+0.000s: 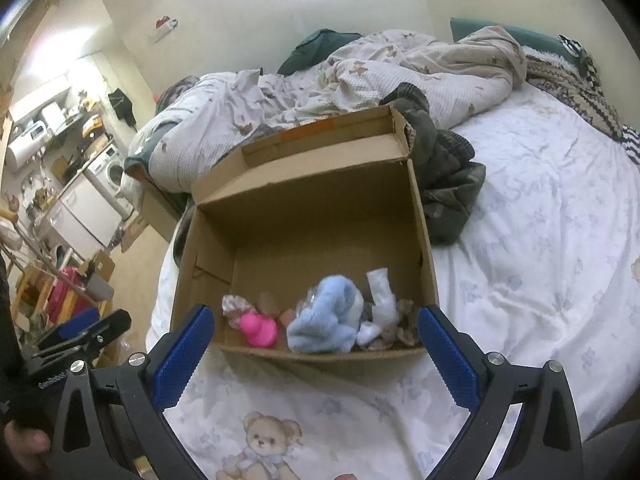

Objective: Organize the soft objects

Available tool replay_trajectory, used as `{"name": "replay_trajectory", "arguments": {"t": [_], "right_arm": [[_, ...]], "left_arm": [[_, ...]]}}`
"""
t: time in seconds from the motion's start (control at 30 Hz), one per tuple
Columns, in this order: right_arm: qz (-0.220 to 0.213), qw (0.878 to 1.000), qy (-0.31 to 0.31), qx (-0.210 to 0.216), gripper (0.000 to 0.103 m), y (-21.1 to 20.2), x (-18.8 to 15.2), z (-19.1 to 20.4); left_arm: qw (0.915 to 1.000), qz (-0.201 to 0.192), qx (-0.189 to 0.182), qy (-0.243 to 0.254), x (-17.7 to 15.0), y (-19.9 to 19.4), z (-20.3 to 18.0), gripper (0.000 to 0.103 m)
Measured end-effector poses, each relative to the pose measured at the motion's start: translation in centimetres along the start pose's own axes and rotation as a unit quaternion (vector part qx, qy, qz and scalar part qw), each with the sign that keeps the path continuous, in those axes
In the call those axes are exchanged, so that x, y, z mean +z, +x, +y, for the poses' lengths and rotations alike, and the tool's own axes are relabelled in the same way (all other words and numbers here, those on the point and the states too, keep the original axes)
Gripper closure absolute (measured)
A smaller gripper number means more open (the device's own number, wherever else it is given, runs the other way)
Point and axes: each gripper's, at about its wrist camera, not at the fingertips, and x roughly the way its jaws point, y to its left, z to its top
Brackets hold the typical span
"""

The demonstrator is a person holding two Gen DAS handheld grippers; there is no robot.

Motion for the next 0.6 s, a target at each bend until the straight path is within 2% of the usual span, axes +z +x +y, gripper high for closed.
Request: {"name": "replay_trajectory", "arguments": {"t": [0.37, 0.6], "right_arm": [[0.007, 0.998, -0.052, -0.025, 0.0, 1.1, -1.7, 2.3], [0.005, 0.998, -0.052, -0.034, 0.0, 1.2, -1.6, 2.3]], "left_arm": [[0.9999, -0.011, 0.002, 0.013, -0.3, 0.0, -0.7, 0.002], [0.9999, -0.007, -0.001, 0.015, -0.4, 0.2, -0.9, 0.002]]}}
